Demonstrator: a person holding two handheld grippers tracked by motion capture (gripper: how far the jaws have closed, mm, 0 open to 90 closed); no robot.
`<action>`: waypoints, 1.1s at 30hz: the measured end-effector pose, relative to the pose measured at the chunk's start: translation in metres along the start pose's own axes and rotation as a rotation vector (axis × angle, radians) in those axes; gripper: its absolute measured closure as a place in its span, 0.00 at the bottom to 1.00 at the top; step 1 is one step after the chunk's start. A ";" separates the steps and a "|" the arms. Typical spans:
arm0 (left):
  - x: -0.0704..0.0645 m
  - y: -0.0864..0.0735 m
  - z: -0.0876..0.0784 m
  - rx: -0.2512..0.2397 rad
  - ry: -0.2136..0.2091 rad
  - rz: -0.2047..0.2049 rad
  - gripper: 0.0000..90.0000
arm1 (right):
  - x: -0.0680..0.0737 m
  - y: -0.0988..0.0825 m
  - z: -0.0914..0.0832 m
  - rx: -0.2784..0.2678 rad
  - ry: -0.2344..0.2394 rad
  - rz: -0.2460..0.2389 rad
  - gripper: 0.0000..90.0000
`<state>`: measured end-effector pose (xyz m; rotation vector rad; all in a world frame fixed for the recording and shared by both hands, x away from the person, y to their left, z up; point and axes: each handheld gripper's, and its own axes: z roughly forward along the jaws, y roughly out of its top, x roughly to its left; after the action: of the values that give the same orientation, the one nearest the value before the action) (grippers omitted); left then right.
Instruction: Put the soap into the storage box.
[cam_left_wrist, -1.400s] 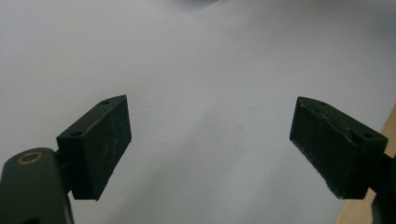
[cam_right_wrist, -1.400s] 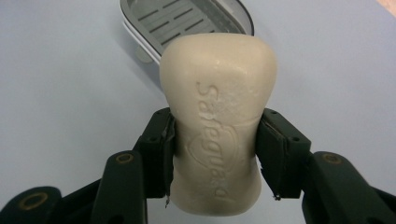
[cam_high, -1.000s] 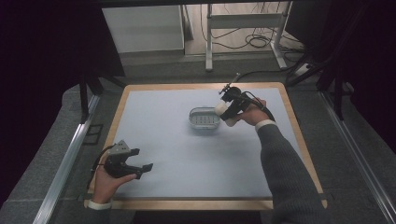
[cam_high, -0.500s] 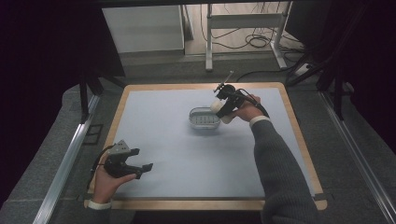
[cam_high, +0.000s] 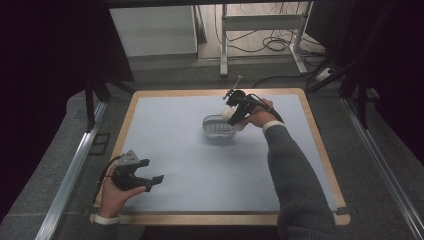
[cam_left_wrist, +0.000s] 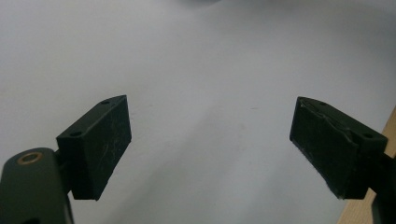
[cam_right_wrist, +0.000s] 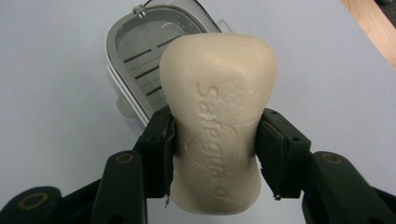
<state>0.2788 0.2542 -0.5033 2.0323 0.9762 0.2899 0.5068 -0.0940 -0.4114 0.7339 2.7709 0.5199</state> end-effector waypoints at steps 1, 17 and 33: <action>0.000 0.000 0.000 0.000 -0.001 -0.001 0.15 | 0.000 0.002 0.001 -0.006 0.003 -0.001 0.55; 0.001 0.000 0.001 0.005 0.002 0.000 0.15 | 0.012 0.022 0.022 0.010 -0.014 -0.138 0.55; 0.001 -0.001 0.003 0.013 -0.002 0.004 0.15 | 0.021 0.026 0.040 0.048 -0.016 -0.194 0.55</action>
<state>0.2803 0.2532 -0.5056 2.0465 0.9750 0.2842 0.5119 -0.0510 -0.4406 0.4690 2.8086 0.4083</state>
